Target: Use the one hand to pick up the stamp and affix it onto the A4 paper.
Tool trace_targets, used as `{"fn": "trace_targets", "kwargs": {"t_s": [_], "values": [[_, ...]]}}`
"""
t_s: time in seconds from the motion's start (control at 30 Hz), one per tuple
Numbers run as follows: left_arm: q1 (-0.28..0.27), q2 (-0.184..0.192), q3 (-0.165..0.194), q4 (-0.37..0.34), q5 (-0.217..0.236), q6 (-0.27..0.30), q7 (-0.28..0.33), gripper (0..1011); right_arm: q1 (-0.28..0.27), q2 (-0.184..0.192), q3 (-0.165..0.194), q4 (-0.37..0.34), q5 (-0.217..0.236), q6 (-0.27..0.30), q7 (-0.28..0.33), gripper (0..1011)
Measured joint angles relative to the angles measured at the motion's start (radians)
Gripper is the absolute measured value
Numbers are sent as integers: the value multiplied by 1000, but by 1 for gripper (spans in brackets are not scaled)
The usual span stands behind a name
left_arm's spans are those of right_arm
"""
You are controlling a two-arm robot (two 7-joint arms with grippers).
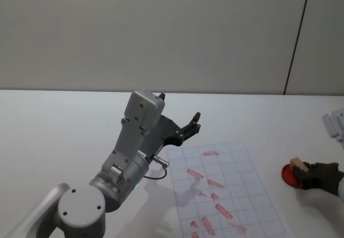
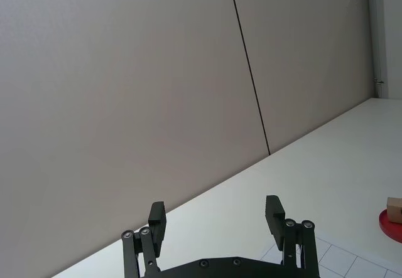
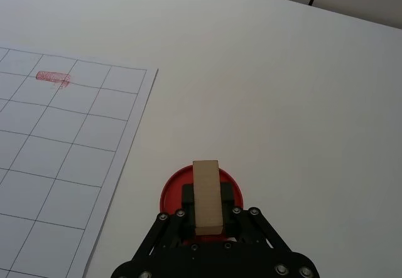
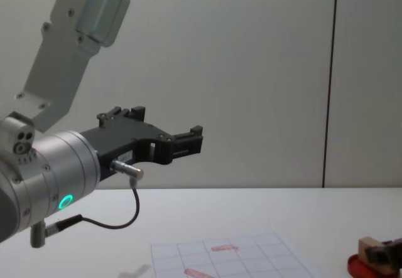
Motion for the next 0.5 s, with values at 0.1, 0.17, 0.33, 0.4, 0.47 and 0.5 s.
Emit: {"fn": "trace_targets", "kwargs": {"t_s": [0.1, 0.17, 0.33, 0.4, 0.47, 0.5], "values": [[0, 0, 0, 0, 0, 0, 0, 1002, 1, -1, 1, 1, 6, 4, -2, 216], [0, 0, 0, 0, 0, 0, 0, 1002, 1, -2, 1, 1, 9, 4, -4, 217], [0, 0, 0, 0, 0, 0, 0, 1002, 4, -3, 2, 2, 7, -15, -4, 216], [0, 0, 0, 0, 0, 0, 0, 1002, 6, -3, 1, 1, 1, -31, -1, 217], [0, 0, 0, 0, 0, 0, 0, 1002, 8, -2, 1, 0, -5, -41, 2, 217], [0, 0, 0, 0, 0, 0, 0, 1002, 9, -2, 1, -1, -8, -47, 5, 217]]}}
